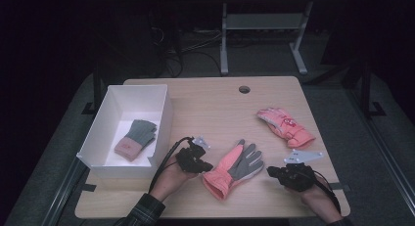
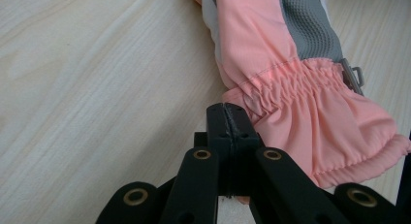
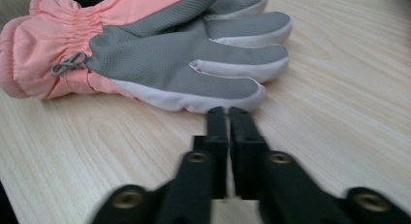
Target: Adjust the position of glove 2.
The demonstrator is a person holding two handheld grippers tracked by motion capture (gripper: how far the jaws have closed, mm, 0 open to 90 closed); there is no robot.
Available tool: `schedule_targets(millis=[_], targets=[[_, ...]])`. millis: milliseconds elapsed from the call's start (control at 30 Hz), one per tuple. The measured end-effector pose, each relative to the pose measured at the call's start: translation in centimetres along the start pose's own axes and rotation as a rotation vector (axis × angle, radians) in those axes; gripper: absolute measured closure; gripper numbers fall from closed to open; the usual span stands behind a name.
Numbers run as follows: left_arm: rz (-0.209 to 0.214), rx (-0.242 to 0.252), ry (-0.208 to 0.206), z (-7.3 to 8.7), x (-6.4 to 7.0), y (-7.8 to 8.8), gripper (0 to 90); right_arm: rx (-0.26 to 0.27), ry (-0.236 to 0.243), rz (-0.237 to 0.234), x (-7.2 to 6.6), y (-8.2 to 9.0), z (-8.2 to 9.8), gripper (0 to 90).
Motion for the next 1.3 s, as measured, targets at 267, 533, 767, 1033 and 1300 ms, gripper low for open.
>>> schedule_targets(millis=[267, 533, 767, 1033, 1300], targets=[[0.015, 0.002, 0.000, 0.1, 0.2, -0.1, 89.7, -0.049, 0.043, -0.037, -1.0, -1.7, -0.7, 90.0], [0.037, -0.003, -0.018, 0.1, 0.9, -0.2, 89.7, -0.090, 0.043, -0.052, -1.3, -3.5, -1.6, 90.0], [0.063, -0.004, -0.045, -0.1, 2.0, -0.5, 89.7, -0.099, 0.058, -0.048, -1.1, -4.6, -2.6, 90.0], [0.094, -0.021, -0.084, -0.3, 3.7, -1.3, 89.7, -0.095, 0.040, -0.039, -0.7, -5.9, -4.0, 90.0], [0.131, -0.036, -0.137, -0.6, 5.4, -2.3, 89.7, -0.083, 0.046, -0.043, -0.8, -7.0, -5.2, 90.0]])
Point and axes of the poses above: each handheld gripper's, and its own axes: y roughly backward along the jaws, z roughly out of its underside, x roughly to its right, the point moved 4 cm from there along -y, roughly forward along the jaws, and after that the axes turned 4 degrees about -x, right-handed, at the moved point
